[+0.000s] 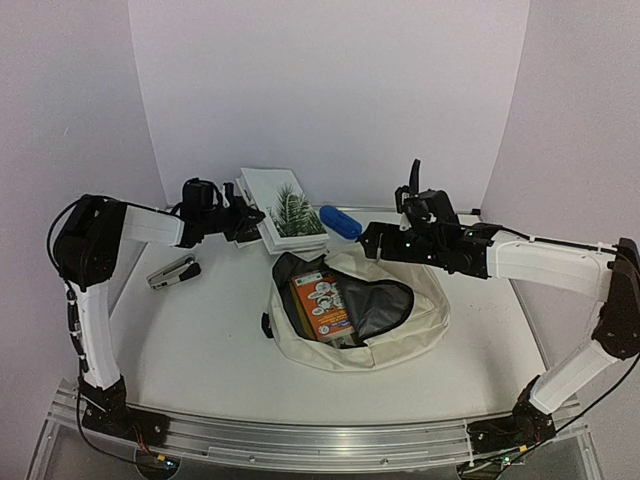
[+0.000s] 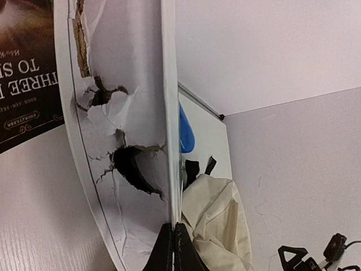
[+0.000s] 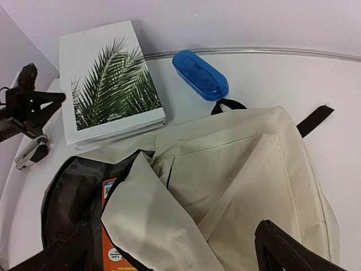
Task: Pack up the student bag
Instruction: Pick up the book from the center of the board.
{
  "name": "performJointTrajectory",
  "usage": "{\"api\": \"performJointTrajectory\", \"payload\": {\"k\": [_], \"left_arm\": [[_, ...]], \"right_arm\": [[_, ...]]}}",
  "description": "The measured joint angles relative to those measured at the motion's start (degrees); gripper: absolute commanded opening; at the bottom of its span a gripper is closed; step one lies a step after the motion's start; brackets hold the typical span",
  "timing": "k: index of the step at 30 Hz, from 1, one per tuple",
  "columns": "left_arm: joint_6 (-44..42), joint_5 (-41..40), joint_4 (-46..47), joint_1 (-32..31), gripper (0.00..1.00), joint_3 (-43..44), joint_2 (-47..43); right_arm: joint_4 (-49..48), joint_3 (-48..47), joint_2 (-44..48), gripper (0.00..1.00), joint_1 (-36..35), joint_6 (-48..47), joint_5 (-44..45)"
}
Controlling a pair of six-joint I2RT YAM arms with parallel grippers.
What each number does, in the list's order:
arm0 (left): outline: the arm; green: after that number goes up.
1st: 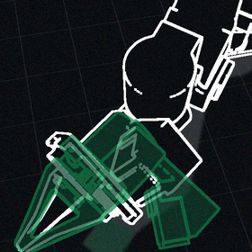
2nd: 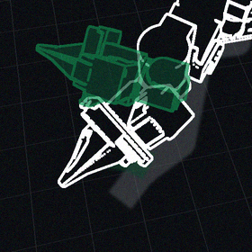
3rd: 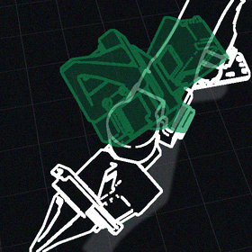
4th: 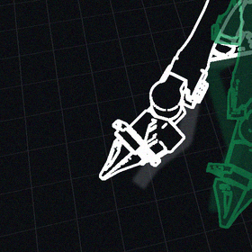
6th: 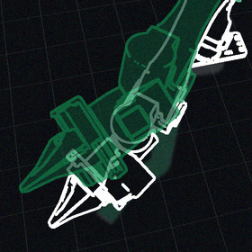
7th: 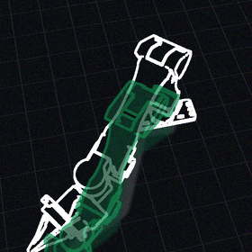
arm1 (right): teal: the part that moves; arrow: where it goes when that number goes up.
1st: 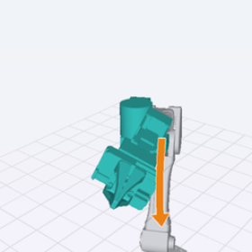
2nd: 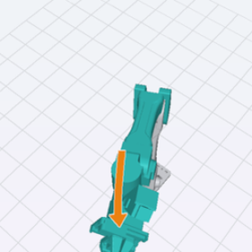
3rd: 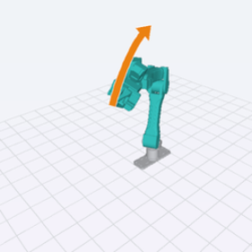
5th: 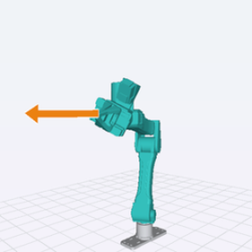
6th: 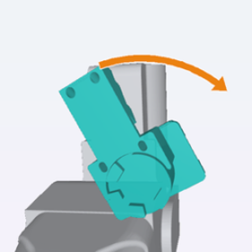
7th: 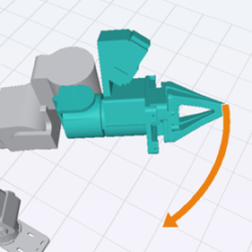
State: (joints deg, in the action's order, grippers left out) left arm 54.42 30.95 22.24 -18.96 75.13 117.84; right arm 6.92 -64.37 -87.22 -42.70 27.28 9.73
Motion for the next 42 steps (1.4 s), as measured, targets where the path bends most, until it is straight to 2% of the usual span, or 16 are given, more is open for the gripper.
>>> {"api": "performJointTrajectory", "payload": {"k": [12, 22, 29, 39, 42], "left_arm": [[-11.0, 0.7, -5.5, 0.0, 0.0, -11.8, -19.9], [-17.7, 11.1, -13.1, -1.6, 0.0, -17.6, -37.5], [-18.5, 18.1, -13.7, -6.3, 0.0, -17.9, -41.2], [-18.0, 25.4, -14.5, -12.2, 0.0, -17.0, -39.3], [-17.0, 26.7, -13.4, -12.2, 0.0, -17.0, -38.6]], "right_arm": [[-1.1, -0.6, 0.0, 0.98, 0.0, 1.6, -3.7], [-9.5, -0.6, 0.0, 0.98, 0.3, 4.4, -15.3], [-17.9, 0.8, 0.1, 0.98, 4.6, 7.9, -28.3], [-22.6, 4.0, 2.7, 0.98, 7.4, 9.3, -42.2], [-24.1, 4.7, 4.4, 0.91, 7.4, 10.0, -44.4]]}}
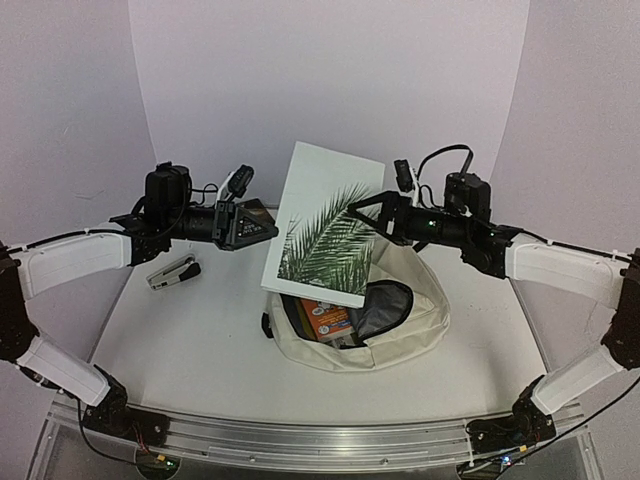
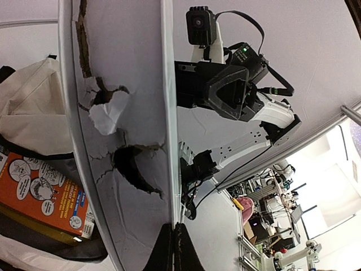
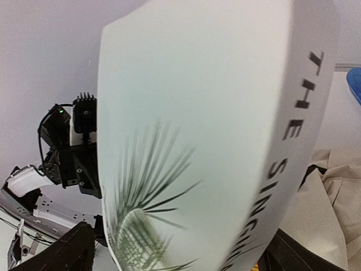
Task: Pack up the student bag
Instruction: Pick up the book from the center of the board.
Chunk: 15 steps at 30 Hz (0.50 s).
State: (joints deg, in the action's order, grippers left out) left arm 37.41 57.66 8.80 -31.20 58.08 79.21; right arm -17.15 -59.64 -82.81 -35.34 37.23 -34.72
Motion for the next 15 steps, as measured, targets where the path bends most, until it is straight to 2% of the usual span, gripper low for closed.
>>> {"api": "performJointTrajectory", "payload": {"k": [5, 7, 10, 13, 15], "left_arm": [[1.6, 0.9, 2.4, 0.0, 0.0, 0.0, 0.2], [1.9, 1.1, 3.1, 0.0, 0.0, 0.0, 0.2], [2.2, 1.2, 3.7, 0.0, 0.02, 0.0, 0.2], [2.9, 1.2, 4.3, 0.0, 0.07, 0.0, 0.2], [3.2, 1.2, 4.5, 0.0, 0.14, 0.0, 0.3]], "right_arm": [[-5.3, 1.6, 0.9, 0.74, 0.1, 3.2, -3.4], [-7.5, 2.6, 0.9, 0.62, 0.3, 4.8, -4.4], [-9.7, 3.3, 0.9, 0.52, 0.3, 6.9, -5.6], [-11.7, 3.4, 0.9, 0.41, 0.3, 8.4, -6.7], [-12.9, 3.4, 0.9, 0.36, 0.3, 9.5, -7.2]]}}
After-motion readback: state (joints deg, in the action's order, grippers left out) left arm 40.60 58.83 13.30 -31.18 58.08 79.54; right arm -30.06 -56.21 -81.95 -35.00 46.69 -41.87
